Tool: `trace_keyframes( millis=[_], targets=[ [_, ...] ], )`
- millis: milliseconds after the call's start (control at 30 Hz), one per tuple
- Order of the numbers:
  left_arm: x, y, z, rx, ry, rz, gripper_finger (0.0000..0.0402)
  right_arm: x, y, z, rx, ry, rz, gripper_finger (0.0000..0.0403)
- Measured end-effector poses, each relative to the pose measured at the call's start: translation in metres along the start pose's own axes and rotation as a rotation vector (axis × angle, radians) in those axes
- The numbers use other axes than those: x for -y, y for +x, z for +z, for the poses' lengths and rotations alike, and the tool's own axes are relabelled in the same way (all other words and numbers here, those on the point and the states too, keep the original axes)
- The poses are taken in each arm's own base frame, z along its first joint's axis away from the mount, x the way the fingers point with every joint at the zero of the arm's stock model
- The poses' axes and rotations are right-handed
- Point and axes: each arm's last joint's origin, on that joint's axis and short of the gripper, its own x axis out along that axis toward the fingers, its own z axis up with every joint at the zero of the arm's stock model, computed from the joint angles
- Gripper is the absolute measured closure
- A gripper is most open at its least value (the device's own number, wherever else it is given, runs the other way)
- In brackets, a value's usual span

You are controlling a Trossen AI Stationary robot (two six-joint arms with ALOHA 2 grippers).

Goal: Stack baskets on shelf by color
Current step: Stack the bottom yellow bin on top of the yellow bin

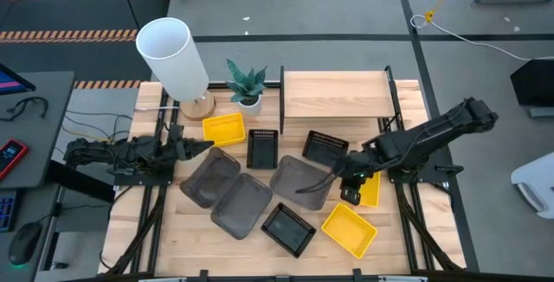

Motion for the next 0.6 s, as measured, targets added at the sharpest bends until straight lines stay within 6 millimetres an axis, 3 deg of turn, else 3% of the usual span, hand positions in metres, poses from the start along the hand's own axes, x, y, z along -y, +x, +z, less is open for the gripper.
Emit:
trace_keyframes(
  millis=[333, 467, 600],
  targets=[
    [0.000, 0.000, 0.000, 0.010, -0.014, 0.005, 0.0373, -0.027, -0.001, 0.027, -0.016, -0.142, 0.022, 0.0264],
    [0.000, 0.000, 0.000, 0.010, -0.009, 0.006, 0.0376, -0.037, 0.009, 0.026, -0.047, -0.182, 0.016, 0.0238],
    [0.000, 0.000, 0.000, 0.011, 0.016, 0.006, 0.0375, -0.048, 0.027, 0.016, -0.112, -0.263, -0.008, 0.0239]
  ],
)
